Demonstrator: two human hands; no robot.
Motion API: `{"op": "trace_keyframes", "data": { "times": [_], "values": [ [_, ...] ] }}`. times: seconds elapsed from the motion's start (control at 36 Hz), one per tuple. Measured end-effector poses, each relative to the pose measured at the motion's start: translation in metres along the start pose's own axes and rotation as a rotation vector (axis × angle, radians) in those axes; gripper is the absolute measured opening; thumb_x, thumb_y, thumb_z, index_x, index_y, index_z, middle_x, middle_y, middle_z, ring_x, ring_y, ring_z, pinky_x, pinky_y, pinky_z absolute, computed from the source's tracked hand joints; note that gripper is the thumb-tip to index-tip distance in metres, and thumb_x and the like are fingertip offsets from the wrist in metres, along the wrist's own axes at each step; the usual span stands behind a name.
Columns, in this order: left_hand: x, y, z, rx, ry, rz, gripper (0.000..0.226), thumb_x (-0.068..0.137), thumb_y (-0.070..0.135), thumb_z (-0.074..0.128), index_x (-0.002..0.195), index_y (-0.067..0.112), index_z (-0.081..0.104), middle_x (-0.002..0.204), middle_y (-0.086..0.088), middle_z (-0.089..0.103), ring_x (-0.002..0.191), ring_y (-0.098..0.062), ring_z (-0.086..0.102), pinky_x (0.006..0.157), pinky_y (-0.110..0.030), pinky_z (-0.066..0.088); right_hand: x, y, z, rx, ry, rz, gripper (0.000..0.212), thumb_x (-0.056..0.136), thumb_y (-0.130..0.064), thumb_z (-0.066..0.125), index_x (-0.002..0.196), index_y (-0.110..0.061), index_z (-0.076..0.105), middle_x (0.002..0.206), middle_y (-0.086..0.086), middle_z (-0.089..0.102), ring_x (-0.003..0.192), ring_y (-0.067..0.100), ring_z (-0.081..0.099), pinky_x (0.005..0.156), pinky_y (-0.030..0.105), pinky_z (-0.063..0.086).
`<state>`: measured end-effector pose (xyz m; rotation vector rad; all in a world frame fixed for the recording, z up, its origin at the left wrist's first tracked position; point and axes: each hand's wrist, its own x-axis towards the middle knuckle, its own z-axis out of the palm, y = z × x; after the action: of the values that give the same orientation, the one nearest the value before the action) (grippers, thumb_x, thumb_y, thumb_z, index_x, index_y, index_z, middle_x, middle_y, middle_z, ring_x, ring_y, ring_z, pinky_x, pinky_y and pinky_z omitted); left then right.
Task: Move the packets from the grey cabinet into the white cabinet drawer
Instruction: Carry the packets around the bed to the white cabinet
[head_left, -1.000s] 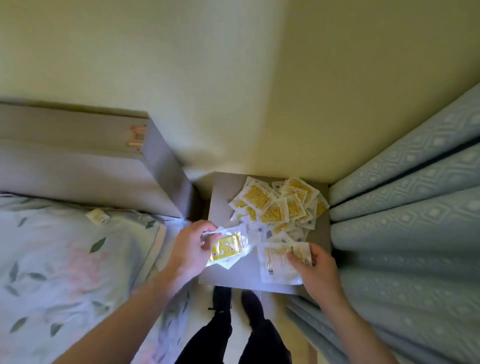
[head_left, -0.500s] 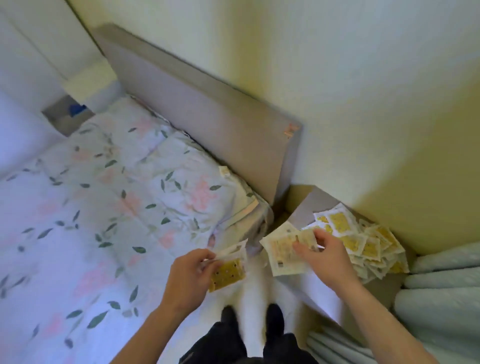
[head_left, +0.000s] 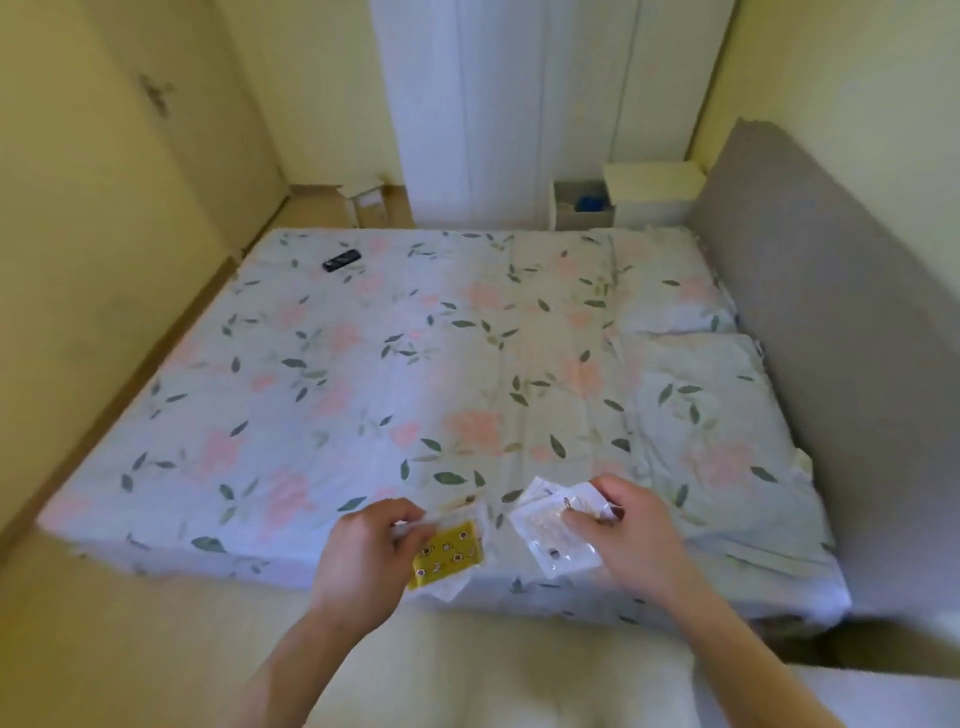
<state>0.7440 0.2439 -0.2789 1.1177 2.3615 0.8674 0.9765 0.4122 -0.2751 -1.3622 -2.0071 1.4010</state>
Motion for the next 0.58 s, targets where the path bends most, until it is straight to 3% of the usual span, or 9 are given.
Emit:
{"op": "trace_keyframes", "data": {
  "times": [0.11,0.33,0.44,0.58],
  "values": [
    [-0.004,-0.083,-0.073,-0.013,0.092,-0.121,0.016,0.089,0.032,0.076,0.076,0.032,0.065,0.051,0.017,0.057,0.047,-0.005,0.05,0.05,-0.022,0.038,0.015,-0.064,0.093,0.009,-0.126,-0.076,0.007,0.083,-0.022,0.075,0.081,-0.02,0.068,0.074,0.002,0.07,0.061,0.018,0.057,0.059,0.03,0.041],
    [-0.009,-0.195,-0.187,-0.03,0.317,-0.263,0.024,0.089,0.034,0.074,0.07,0.028,0.061,0.05,0.009,0.052,0.048,-0.014,0.039,0.052,-0.029,0.041,0.041,-0.171,0.232,-0.104,-0.333,-0.231,0.007,0.085,-0.02,0.075,0.083,-0.02,0.069,0.077,0.002,0.069,0.062,0.015,0.058,0.055,0.02,0.039],
    [0.002,-0.242,-0.23,-0.052,0.405,-0.344,0.024,0.087,0.036,0.076,0.07,0.028,0.061,0.05,0.004,0.05,0.049,-0.016,0.037,0.05,-0.031,0.04,0.067,-0.214,0.293,-0.167,-0.415,-0.283,0.006,0.086,-0.022,0.076,0.085,-0.025,0.07,0.081,-0.003,0.071,0.073,0.017,0.066,0.062,0.028,0.048],
    [0.023,-0.299,-0.283,-0.076,0.478,-0.423,0.021,0.087,0.035,0.077,0.073,0.027,0.064,0.044,0.009,0.049,0.043,-0.013,0.037,0.046,-0.025,0.033,0.106,-0.263,0.376,-0.161,-0.541,-0.335,0.013,0.087,-0.017,0.074,0.079,-0.026,0.07,0.071,-0.011,0.07,0.06,0.004,0.059,0.052,0.012,0.04]
  ]
}}
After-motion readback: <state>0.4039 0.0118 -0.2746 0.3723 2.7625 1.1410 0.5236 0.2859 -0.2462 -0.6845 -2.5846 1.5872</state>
